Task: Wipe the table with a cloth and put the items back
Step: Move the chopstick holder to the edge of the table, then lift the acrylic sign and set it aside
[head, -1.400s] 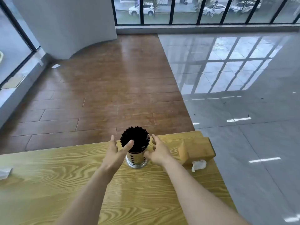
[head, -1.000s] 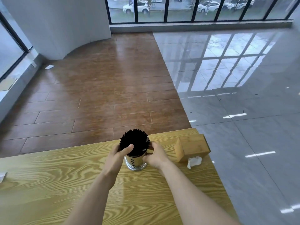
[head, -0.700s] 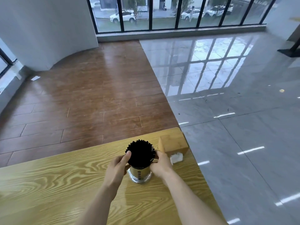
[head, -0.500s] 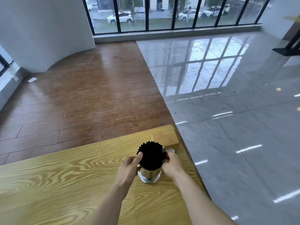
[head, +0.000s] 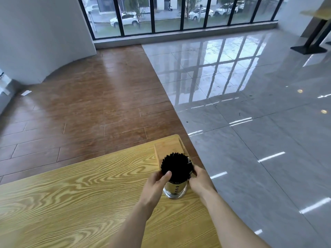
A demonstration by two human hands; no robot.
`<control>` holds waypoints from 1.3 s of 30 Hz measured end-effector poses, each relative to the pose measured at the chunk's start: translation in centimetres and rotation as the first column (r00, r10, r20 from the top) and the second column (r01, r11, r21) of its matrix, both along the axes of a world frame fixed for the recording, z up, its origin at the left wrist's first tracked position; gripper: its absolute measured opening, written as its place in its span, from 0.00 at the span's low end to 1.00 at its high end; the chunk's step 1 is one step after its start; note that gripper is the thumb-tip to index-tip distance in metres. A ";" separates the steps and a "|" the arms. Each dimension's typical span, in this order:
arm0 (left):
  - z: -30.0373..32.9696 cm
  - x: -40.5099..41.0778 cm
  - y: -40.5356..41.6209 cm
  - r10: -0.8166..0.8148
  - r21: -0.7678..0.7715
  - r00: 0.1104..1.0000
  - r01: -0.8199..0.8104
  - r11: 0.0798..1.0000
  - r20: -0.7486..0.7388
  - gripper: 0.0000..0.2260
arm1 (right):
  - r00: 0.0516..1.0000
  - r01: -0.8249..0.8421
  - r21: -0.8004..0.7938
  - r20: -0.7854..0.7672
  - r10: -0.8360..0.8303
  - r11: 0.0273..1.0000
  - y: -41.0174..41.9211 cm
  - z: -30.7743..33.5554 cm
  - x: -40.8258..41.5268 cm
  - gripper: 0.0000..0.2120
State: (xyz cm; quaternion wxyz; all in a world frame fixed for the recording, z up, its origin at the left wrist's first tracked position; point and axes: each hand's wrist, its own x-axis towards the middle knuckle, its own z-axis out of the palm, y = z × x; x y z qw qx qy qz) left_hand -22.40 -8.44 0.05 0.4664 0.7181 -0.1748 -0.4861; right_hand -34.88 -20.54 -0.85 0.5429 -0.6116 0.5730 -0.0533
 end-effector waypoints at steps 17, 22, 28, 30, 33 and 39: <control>0.2 8.2 10.5 -0.028 0.172 0.959 -0.022 0.985 0.283 0.33 | 0.864 -0.416 0.154 -0.240 0.442 0.896 9.0 -5.3 7.4 0.25; 1.1 13.8 17.7 -0.041 0.248 0.893 -0.079 0.966 0.448 0.36 | 0.841 -0.515 0.121 -0.121 0.528 0.848 13.8 -1.3 14.9 0.32; 1.8 21.6 30.1 0.057 0.240 0.836 -0.222 0.945 0.546 0.36 | 0.780 -0.623 0.013 -0.077 0.622 0.782 23.5 2.0 25.4 0.32; 1.8 24.6 34.9 0.113 0.227 0.832 -0.275 0.934 0.543 0.35 | 0.746 -0.664 -0.019 -0.078 0.661 0.747 27.7 2.8 28.9 0.31; 1.7 29.5 42.7 0.260 0.172 0.810 -0.401 0.900 0.526 0.34 | 0.723 -0.690 -0.038 -0.073 0.687 0.723 34.7 3.2 34.5 0.31; 1.6 39.6 55.9 0.515 0.084 0.718 -0.616 0.783 0.467 0.36 | 0.698 -0.716 -0.050 -0.069 0.713 0.696 46.0 4.0 44.4 0.30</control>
